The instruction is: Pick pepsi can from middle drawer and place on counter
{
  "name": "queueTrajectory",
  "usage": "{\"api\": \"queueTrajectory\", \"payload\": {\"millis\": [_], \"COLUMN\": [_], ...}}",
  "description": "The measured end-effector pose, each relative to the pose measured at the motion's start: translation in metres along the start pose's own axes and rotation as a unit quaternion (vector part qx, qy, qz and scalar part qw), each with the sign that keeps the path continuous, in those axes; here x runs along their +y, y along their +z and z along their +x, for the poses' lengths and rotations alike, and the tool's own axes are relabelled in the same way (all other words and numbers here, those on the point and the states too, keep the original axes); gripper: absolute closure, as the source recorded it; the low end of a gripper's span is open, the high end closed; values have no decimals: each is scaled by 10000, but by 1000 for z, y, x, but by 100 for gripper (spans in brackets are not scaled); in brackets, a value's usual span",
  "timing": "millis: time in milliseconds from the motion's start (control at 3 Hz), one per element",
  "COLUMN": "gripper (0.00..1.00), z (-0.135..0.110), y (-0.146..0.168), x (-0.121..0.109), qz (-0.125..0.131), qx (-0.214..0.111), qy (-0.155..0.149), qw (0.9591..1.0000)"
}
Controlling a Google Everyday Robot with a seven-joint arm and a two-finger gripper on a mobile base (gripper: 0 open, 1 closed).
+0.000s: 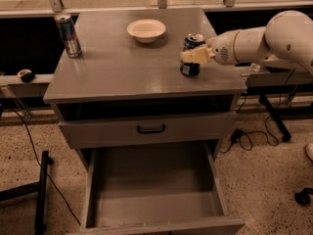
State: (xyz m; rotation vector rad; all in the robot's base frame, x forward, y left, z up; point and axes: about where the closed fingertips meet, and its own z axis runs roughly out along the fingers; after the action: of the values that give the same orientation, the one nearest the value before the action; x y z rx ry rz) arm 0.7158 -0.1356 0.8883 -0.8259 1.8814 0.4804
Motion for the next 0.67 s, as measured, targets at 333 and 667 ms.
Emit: {"api": "queueTrajectory", "payload": {"millis": [333, 667], "gripper": [4, 0], "z": [-1, -23], "y": [-1, -14], "x": [1, 20], "qz": [-13, -253], "qx": [-19, -370], "qy": [-23, -460], "qw": [10000, 9979]}}
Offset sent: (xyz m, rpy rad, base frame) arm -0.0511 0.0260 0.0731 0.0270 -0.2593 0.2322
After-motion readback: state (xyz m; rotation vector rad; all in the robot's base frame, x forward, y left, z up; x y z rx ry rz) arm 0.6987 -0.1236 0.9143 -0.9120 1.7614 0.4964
